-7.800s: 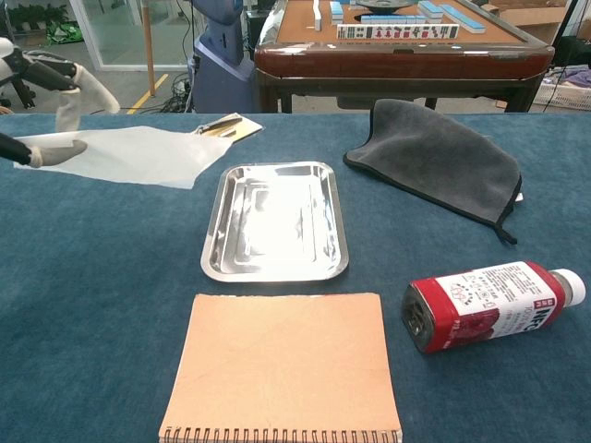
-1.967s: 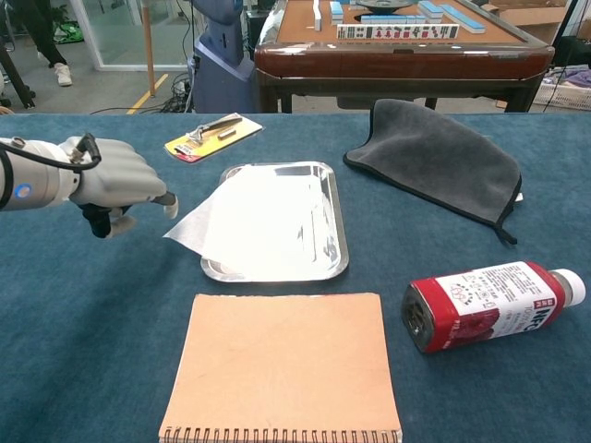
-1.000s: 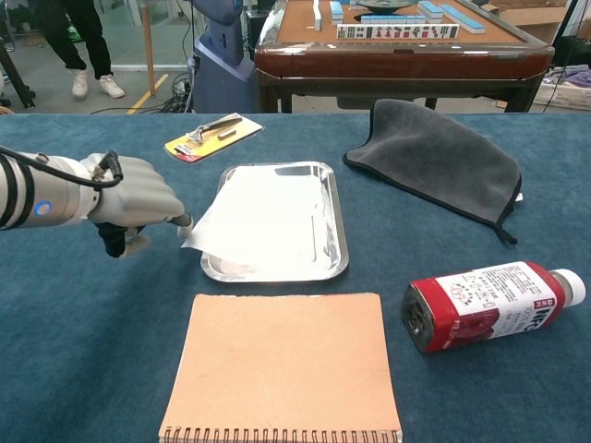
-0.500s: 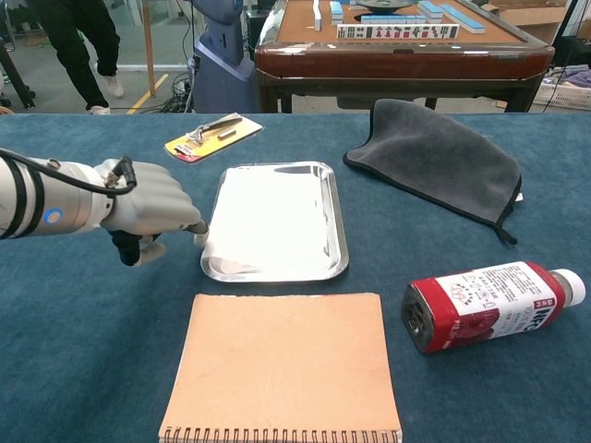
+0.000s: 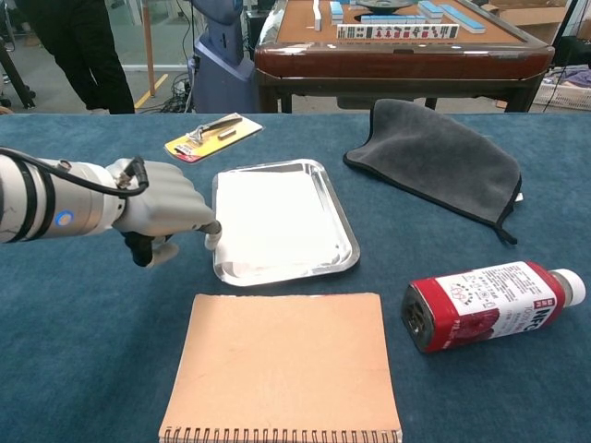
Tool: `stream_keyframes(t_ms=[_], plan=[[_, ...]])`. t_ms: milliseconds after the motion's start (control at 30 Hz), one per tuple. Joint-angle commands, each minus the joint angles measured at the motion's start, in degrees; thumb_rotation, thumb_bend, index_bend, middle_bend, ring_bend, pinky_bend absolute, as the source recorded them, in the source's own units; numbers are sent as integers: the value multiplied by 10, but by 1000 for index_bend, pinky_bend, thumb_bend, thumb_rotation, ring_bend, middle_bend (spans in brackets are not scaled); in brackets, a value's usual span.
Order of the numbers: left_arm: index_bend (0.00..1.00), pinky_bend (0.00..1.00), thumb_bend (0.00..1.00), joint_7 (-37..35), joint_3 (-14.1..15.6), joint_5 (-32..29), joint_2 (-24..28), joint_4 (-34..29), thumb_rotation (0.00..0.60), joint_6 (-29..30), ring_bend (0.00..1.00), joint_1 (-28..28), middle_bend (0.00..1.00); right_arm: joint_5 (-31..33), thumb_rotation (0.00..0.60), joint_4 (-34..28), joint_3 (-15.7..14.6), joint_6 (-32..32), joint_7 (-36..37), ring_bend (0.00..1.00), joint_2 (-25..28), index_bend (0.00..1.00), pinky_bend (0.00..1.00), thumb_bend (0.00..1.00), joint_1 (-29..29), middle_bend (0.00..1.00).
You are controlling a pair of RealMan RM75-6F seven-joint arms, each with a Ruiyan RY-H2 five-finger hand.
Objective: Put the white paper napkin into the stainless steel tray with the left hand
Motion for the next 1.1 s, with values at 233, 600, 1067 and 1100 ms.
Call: stream_keyframes(t_ms=[233,600,1067,1100], plan=[[213,1000,564,-16,-10,20,9,-12,600,10,1000,6,1000,-1,600,0,0,0,0,162,-1,136,212,134,0,249],[213,1000,565,-17,-13,30,-13,0,600,-11,1000,3,1000,-1,600,-3,0,2,-3,162,1,136,212,134,-2,249],[213,1000,564,-10,-17,15,-28,0,600,-14,1000,-8,1000,2,600,0,0,4,1,161,1,136,212,134,-5,249],[213,1000,564,-9,-16,15,-29,0,600,-14,1000,-9,1000,2,600,0,0,4,2,161,1,136,212,134,-5,249]])
